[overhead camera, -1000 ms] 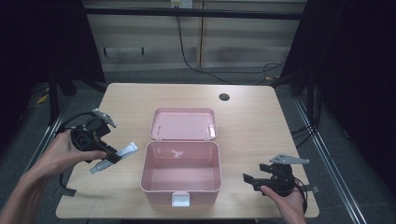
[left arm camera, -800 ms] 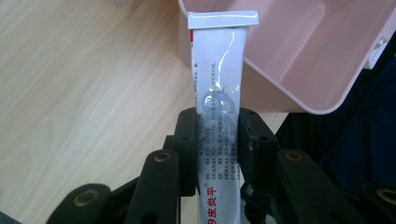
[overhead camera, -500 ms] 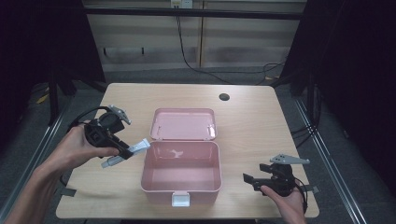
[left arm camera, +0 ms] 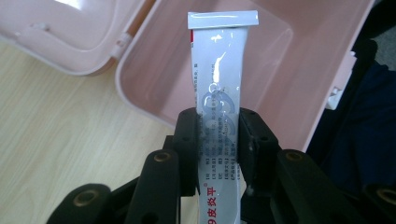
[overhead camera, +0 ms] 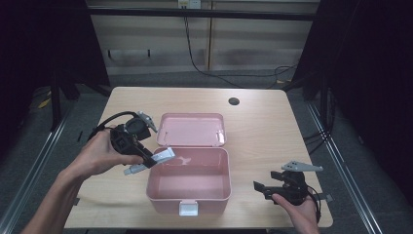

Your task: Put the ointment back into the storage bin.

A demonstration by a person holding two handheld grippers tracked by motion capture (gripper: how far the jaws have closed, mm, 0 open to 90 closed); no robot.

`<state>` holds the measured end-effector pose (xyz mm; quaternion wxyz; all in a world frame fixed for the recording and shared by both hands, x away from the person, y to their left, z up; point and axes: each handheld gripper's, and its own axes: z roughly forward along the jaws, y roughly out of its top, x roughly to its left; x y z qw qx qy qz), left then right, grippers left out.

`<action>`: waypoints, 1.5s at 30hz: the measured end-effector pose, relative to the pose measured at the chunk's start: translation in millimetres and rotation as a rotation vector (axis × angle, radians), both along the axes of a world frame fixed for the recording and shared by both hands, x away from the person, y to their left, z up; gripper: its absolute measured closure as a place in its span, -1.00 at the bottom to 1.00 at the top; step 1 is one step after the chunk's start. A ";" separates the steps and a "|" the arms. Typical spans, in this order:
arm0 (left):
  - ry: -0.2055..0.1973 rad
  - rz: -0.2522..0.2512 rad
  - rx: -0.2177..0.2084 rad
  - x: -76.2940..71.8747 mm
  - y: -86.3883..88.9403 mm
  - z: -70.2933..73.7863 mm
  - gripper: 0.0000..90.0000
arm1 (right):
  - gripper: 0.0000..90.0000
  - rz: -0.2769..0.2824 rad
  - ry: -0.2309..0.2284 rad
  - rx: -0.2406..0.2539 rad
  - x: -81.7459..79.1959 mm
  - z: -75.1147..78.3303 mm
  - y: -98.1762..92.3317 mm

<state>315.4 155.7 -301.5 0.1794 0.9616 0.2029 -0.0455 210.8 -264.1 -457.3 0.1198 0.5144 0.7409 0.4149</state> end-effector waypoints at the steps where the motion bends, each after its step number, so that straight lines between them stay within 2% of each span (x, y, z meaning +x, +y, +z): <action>1: 0.000 0.000 0.000 0.0 0.0 0.0 0.57 | -0.67 0.000 0.000 0.000 0.0 0.0 0.0; 2: -0.002 -0.023 0.007 1.3 -1.9 0.8 0.57 | -0.66 0.001 0.001 0.000 0.0 0.0 0.0; 3: -0.013 -0.008 -0.007 0.6 -4.0 1.2 0.57 | -0.66 0.002 0.002 0.000 0.0 0.1 0.1; 4: -0.020 -0.016 -0.009 0.8 -7.7 2.5 0.57 | -0.66 0.002 0.001 0.000 0.0 0.0 0.1; 7: -0.026 -0.022 0.003 -0.2 -12.6 1.6 0.57 | -0.66 0.001 0.001 -0.001 -0.1 0.0 0.0; 11: -0.018 -0.031 0.000 -0.4 -20.4 -1.2 0.57 | -0.66 0.002 0.002 -0.001 0.0 0.0 -0.1; 13: -0.009 -0.036 0.008 0.0 -24.9 -4.8 0.57 | -0.67 0.002 0.002 -0.001 0.0 0.0 0.1; 14: 0.004 -0.054 0.021 0.7 -27.0 -6.6 0.57 | -0.67 0.002 0.003 -0.001 0.1 0.0 0.1; 17: 0.017 -0.046 0.029 -1.0 -34.4 -12.5 0.57 | -0.67 0.002 0.003 -0.001 0.2 -0.1 0.1; 18: 0.026 -0.059 0.015 -2.0 -39.0 -16.3 0.57 | -0.66 0.002 0.005 -0.001 0.3 -0.1 0.3; 20: 0.030 -0.075 0.017 -2.2 -41.5 -18.2 0.57 | -0.67 0.002 0.007 -0.001 0.1 -0.1 0.6; 21: 0.032 -0.068 0.009 -3.0 -43.5 -19.8 0.57 | -0.67 0.002 0.007 -0.001 0.1 -0.1 0.6; 22: 0.036 -0.088 0.013 -3.4 -48.7 -22.9 0.57 | -0.66 0.004 0.004 -0.001 0.3 -0.2 0.4; 25: 0.023 -0.094 0.009 -5.0 -54.3 -23.0 0.57 | -0.66 0.003 0.004 -0.001 0.2 -0.2 0.3; 26: 0.025 -0.116 0.004 -7.4 -61.1 -21.6 0.57 | -0.66 0.002 0.006 0.000 0.3 -0.1 0.3; 32: 0.033 -0.139 0.000 -11.8 -76.8 -22.8 0.57 | -0.66 0.005 0.003 0.002 -0.1 0.1 0.0; 38: 0.063 -0.165 0.017 -11.2 -84.8 -33.6 0.57 | -0.67 0.000 0.005 0.004 -0.4 0.0 -1.5; 40: 0.061 -0.177 0.027 -11.4 -88.7 -38.6 0.57 | -0.66 0.005 0.004 0.002 -0.1 -0.1 -1.0; 42: 0.067 -0.165 0.020 -12.1 -89.7 -40.7 0.57 | -0.67 0.006 0.005 0.003 -0.1 0.0 -0.8; 45: 0.073 -0.199 0.024 -13.2 -92.8 -45.3 0.57 | -0.67 0.003 0.008 0.002 -0.1 0.0 -0.9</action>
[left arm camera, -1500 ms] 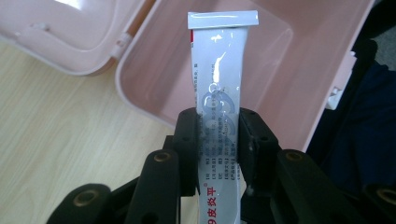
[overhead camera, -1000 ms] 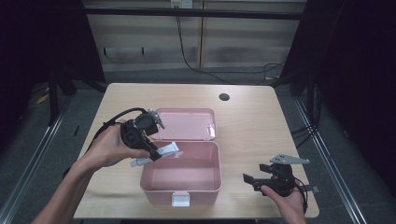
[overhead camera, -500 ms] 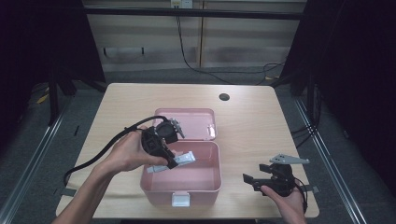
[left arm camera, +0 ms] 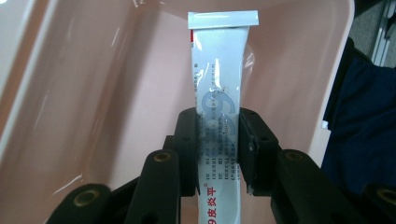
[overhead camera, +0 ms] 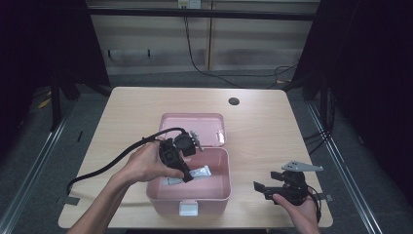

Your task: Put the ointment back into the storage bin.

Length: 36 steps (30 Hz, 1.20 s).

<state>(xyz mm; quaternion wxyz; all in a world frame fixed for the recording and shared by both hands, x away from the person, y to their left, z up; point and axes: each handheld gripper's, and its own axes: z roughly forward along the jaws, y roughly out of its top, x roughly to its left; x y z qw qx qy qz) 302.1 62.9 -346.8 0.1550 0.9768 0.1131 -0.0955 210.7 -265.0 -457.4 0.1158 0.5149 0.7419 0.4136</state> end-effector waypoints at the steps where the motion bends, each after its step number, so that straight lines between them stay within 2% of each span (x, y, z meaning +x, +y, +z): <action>1: -0.001 -0.005 0.002 -0.9 -1.0 -1.6 0.57 | -0.66 0.000 0.000 0.000 0.0 0.0 0.0; 17: 0.043 -0.005 0.008 -4.3 -15.8 -26.2 0.57 | -0.66 0.001 0.000 0.000 -0.1 0.0 -0.2; 22: 0.052 -0.023 0.002 -4.2 -17.3 -31.1 0.57 | -0.66 0.003 0.000 -0.001 -0.2 0.0 -0.2; 25: 0.057 -0.033 0.014 -3.9 -18.1 -35.1 0.57 | -0.67 0.002 0.001 -0.001 -0.2 -0.1 -0.2; 27: 0.059 -0.032 0.024 -3.4 -18.9 -38.1 0.57 | -0.67 0.002 0.001 -0.001 -0.2 -0.1 -0.3; 36: 0.094 -0.019 0.021 -0.8 -22.7 -49.1 0.57 | -0.67 0.000 0.001 -0.002 -0.3 0.0 -0.3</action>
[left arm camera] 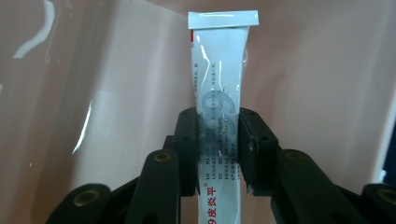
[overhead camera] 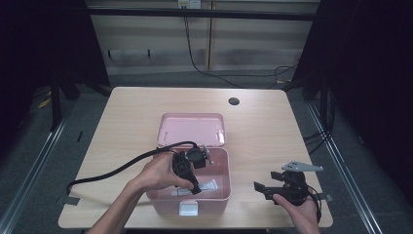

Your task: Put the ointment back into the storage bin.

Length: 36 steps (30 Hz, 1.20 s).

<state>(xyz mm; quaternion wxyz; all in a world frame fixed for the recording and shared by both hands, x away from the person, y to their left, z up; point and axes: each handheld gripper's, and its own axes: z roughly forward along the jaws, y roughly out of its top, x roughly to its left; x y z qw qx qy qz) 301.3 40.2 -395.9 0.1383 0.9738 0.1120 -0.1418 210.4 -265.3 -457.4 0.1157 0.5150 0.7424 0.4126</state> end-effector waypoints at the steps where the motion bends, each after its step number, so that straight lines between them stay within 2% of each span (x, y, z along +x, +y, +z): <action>1: 0.009 0.003 -0.009 1.0 0.8 -1.5 0.57 | -0.66 0.000 0.000 0.000 -0.1 0.0 0.0; 10: 0.044 0.029 0.001 10.8 14.2 -14.8 0.57 | -0.66 0.000 0.004 0.000 0.8 -0.4 0.5; 17: 0.053 0.007 0.016 9.3 7.4 -19.2 0.57 | -0.66 -0.002 0.007 0.000 0.9 -0.5 0.6; 18: 0.057 0.019 0.009 8.5 5.9 -19.9 0.57 | -0.67 -0.002 0.007 0.001 0.9 -0.5 0.6; 22: 0.069 0.011 0.015 7.5 -0.4 -24.6 0.57 | -0.66 -0.002 0.008 0.002 0.6 -0.3 0.4; 28: 0.094 -0.012 0.049 7.5 -4.4 -34.3 0.57 | -0.66 -0.001 0.008 0.002 0.5 -0.3 0.4; 36: 0.121 -0.009 0.071 6.5 -7.9 -41.7 0.57 | -0.66 -0.001 0.008 -0.002 0.7 -0.4 0.6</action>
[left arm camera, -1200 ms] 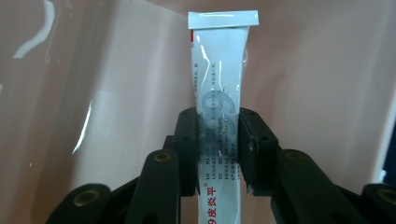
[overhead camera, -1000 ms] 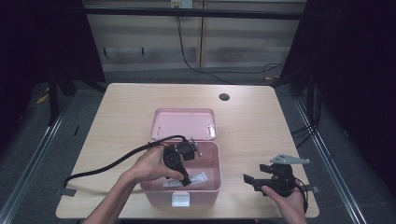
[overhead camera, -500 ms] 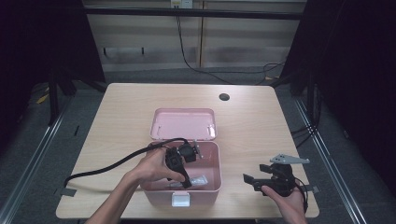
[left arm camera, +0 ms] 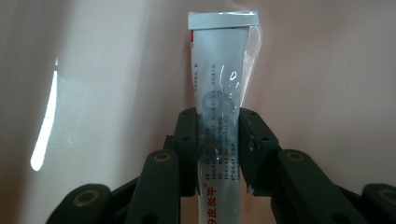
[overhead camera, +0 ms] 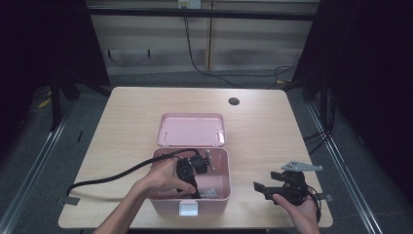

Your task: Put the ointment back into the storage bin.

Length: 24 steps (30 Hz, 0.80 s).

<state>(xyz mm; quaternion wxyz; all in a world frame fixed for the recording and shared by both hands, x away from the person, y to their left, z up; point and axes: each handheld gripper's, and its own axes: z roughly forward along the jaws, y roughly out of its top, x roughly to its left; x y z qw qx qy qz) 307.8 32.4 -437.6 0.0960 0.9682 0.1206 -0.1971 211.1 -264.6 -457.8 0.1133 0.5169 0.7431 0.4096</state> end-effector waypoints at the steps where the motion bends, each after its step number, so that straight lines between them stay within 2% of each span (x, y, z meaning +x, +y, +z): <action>1: 0.003 0.004 -0.005 -0.4 -0.3 -0.6 0.57 | -0.66 0.002 0.000 -0.002 0.0 0.0 0.2; 7: 0.016 -0.025 0.026 -3.7 -3.1 -7.8 0.57 | -0.66 0.004 -0.002 -0.005 0.1 0.0 0.2; 8: 0.011 -0.017 0.043 -4.3 -4.1 -9.5 0.57 | -0.66 0.007 0.001 -0.006 0.1 -0.3 0.3; 10: 0.018 -0.021 0.050 -4.5 -4.4 -10.6 0.57 | -0.66 0.006 0.002 -0.006 0.1 -0.3 0.4; 18: 0.018 -0.024 0.062 -6.1 -5.1 -14.0 0.56 | -0.66 0.007 0.002 -0.010 0.3 -0.5 0.3; 19: 0.016 -0.030 0.075 -5.6 -5.2 -14.2 0.56 | -0.66 0.006 0.004 -0.009 0.3 -0.6 0.2; 24: 0.020 -0.014 0.064 -6.0 -5.2 -13.3 0.55 | -0.66 0.006 0.003 -0.007 0.1 -0.4 0.0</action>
